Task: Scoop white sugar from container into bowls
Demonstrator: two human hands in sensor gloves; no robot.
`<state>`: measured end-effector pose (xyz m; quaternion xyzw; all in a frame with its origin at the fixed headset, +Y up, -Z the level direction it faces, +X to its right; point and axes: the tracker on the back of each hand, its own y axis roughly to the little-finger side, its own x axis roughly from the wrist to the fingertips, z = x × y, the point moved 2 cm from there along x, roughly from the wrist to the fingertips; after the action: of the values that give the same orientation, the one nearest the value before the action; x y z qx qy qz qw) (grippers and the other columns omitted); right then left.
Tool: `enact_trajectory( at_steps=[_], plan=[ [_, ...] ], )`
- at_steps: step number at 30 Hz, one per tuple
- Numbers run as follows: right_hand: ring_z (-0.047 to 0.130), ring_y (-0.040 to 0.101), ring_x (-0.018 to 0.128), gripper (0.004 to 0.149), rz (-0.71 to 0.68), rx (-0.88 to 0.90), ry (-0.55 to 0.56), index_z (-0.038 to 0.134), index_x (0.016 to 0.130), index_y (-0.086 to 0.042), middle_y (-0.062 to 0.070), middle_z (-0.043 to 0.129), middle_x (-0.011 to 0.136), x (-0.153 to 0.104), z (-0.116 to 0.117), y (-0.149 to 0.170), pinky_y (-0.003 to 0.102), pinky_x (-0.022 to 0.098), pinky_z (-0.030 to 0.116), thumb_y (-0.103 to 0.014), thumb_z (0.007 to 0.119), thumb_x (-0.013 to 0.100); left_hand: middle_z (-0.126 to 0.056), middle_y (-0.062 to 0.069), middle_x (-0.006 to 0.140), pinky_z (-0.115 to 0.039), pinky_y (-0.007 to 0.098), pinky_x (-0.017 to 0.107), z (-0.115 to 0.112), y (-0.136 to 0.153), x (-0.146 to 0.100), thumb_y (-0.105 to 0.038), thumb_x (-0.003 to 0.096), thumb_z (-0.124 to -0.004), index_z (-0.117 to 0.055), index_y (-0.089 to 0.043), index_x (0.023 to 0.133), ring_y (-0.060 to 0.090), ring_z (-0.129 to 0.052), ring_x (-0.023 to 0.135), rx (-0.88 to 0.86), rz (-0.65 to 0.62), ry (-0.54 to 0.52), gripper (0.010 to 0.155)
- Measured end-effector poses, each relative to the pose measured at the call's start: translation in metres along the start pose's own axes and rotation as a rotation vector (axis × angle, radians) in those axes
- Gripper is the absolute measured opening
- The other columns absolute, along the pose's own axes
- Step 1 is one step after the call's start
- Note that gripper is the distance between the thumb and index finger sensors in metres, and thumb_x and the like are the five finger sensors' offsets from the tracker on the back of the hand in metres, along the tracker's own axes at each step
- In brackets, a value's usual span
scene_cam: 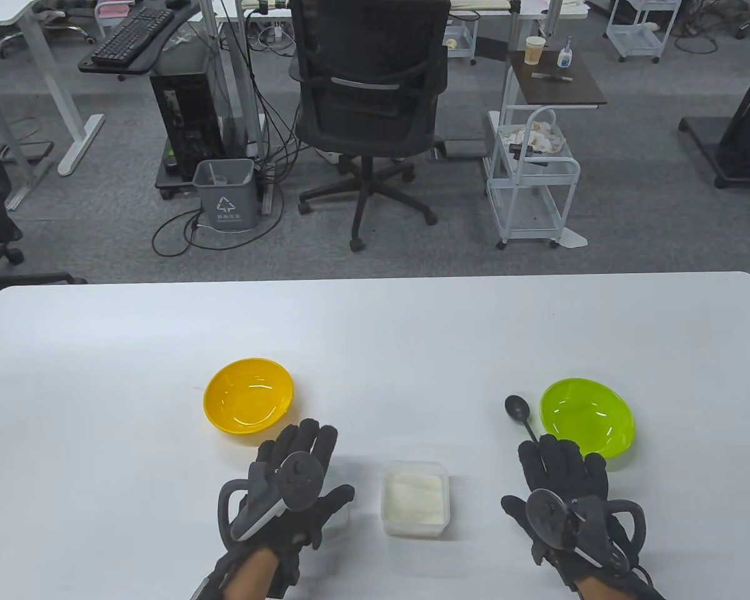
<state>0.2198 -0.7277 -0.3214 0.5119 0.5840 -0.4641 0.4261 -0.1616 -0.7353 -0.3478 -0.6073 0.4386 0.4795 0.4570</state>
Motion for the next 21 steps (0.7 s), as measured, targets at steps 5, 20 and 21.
enact_trajectory(
  at_steps=[5, 20, 21],
  plan=[
    [0.051, 0.039, 0.111, 0.081, 0.008, 0.008, -0.01, 0.043, 0.11, -0.032, 0.012, 0.044, 0.118, 0.0, 0.001, 0.0, 0.064, 0.078, 0.04, -0.068, 0.07, 0.042, -0.023, -0.011, 0.124, -0.026, 0.055, 0.085, -0.004, -0.002, -0.004, -0.072, 0.0365, -0.068, -0.031, -0.045, 0.112, 0.028, -0.035, 0.12, -0.009, -0.006, -0.01, 0.089],
    [0.071, 0.037, 0.102, 0.075, 0.078, 0.061, -0.014, 0.053, 0.107, -0.031, 0.012, 0.058, 0.114, 0.007, -0.006, 0.005, 0.059, 0.076, 0.052, -0.065, 0.071, 0.043, -0.026, -0.006, 0.124, -0.026, 0.055, 0.085, -0.005, -0.003, -0.006, -0.071, 0.0365, -0.068, -0.034, -0.044, 0.113, 0.029, -0.037, 0.12, 0.038, -0.022, -0.015, 0.088],
    [0.075, 0.036, 0.1, 0.073, 0.098, 0.052, -0.019, 0.056, 0.106, -0.031, 0.012, 0.062, 0.112, 0.01, -0.007, 0.005, 0.059, 0.075, 0.053, -0.064, 0.071, 0.044, -0.027, -0.006, 0.124, -0.027, 0.055, 0.085, -0.004, -0.002, -0.007, -0.071, 0.0365, -0.068, -0.034, -0.044, 0.113, 0.029, -0.037, 0.12, 0.038, -0.023, -0.022, 0.088]
  ],
)
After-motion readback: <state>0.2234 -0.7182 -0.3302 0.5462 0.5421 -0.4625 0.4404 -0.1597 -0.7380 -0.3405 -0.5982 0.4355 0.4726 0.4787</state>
